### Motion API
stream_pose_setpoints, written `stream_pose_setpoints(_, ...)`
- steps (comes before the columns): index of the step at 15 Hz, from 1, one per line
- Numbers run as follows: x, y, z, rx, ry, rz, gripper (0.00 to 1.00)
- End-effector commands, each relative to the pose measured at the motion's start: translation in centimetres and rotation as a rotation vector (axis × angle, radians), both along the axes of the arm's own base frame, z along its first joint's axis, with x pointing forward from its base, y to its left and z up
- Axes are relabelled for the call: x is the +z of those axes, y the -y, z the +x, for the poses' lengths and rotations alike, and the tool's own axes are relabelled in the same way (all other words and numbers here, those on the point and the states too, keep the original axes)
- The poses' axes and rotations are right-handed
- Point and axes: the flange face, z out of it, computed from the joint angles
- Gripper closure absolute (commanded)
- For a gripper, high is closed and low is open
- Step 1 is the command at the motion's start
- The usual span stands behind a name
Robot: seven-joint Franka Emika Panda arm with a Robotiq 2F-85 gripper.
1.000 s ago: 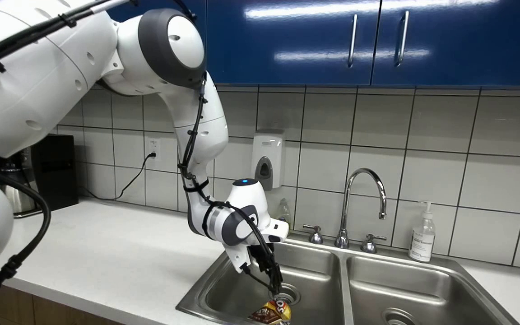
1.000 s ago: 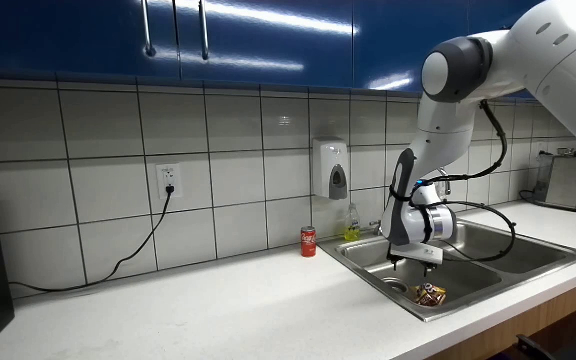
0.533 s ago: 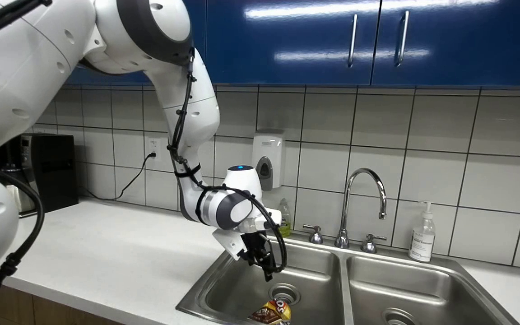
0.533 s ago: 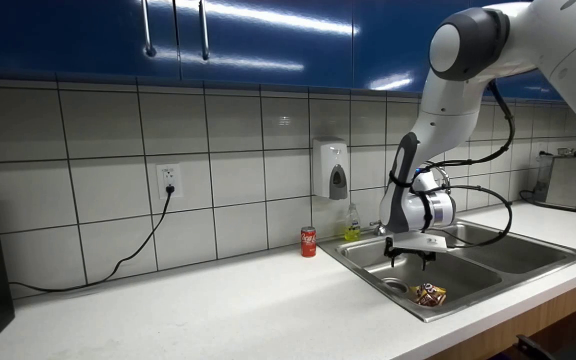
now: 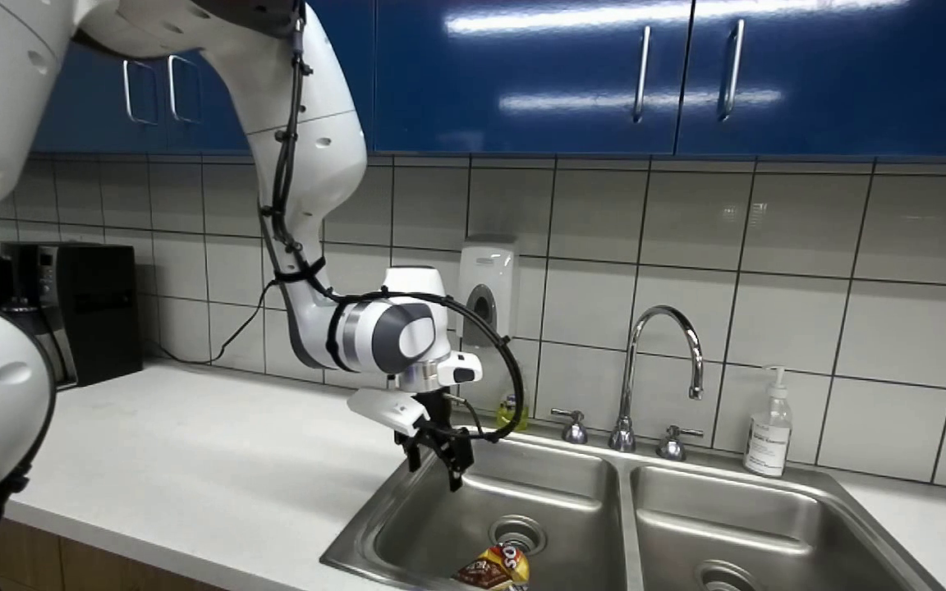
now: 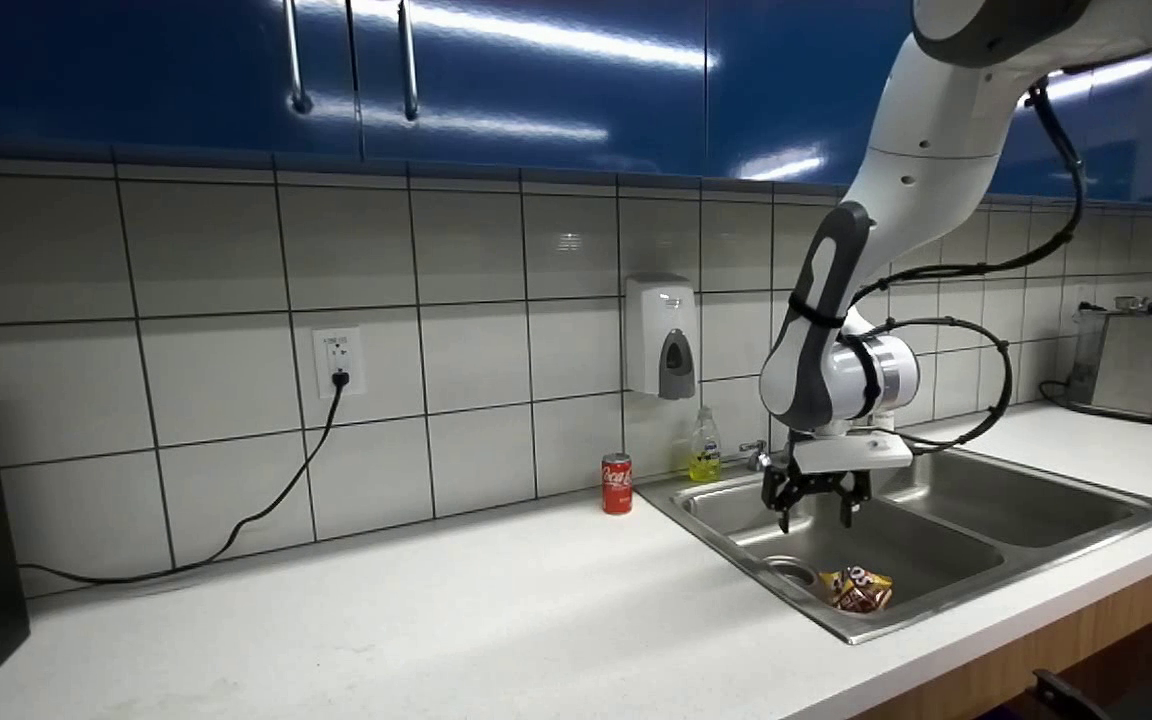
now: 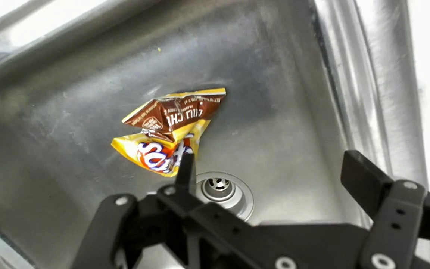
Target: Put the packet in the sink.
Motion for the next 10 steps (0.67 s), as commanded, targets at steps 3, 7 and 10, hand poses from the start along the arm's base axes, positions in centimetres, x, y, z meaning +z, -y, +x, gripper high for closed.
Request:
stream_pose_setpoints(3,2.9,-3.5,-4.5,0.122,-0.058,0.032,0.00)
stream_pose_setpoints(7,4.2,-5.6,-6.8,0.162,-0.065,0.042,0.00)
stream_pose_setpoints(10,5.2,-6.8,-8.1,0.186,-0.072,0.039,0.00)
